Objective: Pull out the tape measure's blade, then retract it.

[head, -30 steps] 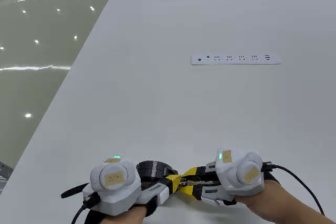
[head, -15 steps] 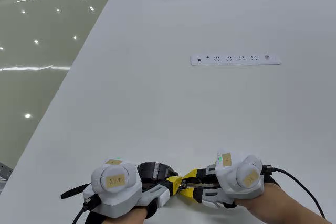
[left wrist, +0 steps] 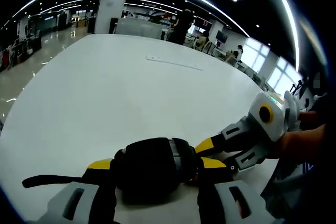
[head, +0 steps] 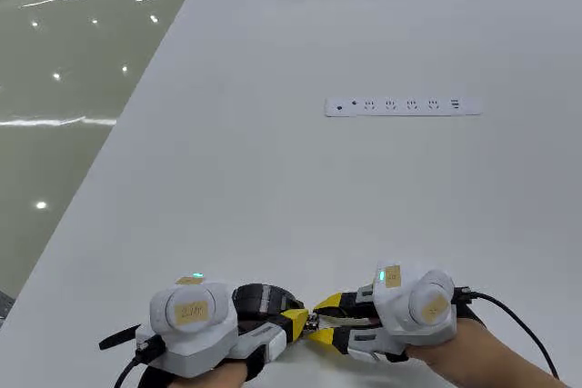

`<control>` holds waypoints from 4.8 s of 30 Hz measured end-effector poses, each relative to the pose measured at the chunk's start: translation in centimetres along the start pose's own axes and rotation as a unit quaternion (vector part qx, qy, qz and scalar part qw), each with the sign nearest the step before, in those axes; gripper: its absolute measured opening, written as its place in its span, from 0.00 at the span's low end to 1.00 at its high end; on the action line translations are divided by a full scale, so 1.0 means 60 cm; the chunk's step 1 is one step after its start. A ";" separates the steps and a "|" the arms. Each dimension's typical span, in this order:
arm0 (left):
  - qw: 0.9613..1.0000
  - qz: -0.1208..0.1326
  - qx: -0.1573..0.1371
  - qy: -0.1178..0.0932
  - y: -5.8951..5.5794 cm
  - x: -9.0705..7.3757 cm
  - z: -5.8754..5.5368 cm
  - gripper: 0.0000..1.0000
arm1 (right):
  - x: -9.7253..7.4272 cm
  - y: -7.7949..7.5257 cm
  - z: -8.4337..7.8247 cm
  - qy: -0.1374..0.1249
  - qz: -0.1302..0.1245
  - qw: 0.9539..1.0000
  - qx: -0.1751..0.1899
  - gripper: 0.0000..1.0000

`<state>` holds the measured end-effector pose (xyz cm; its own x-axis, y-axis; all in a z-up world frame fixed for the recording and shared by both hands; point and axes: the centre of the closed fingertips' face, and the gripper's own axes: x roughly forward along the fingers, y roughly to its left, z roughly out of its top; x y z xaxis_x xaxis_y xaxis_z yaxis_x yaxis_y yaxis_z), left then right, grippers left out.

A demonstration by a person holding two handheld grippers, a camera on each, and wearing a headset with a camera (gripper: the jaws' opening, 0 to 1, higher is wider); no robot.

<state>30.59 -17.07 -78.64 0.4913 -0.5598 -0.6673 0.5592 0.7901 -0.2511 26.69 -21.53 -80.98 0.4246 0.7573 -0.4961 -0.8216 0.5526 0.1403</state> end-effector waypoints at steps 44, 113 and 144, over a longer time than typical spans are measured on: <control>0.987 -0.115 0.114 0.015 -0.005 -0.075 0.005 0.74 | -0.110 0.019 -0.006 0.011 -0.065 0.994 0.081 0.51; 0.978 -0.148 0.143 -0.021 0.071 -0.170 -0.012 0.96 | -0.329 0.040 -0.076 0.005 -0.210 0.968 0.140 0.93; 0.979 -0.147 0.138 -0.023 0.071 -0.176 -0.010 0.98 | -0.336 0.045 -0.085 0.010 -0.211 0.966 0.146 0.97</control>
<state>27.36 -7.65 -73.10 0.3078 -0.7686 -0.5608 0.8368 0.4992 -0.2249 14.01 -37.08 -74.96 0.6890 0.4372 -0.5780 -0.4324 0.8880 0.1563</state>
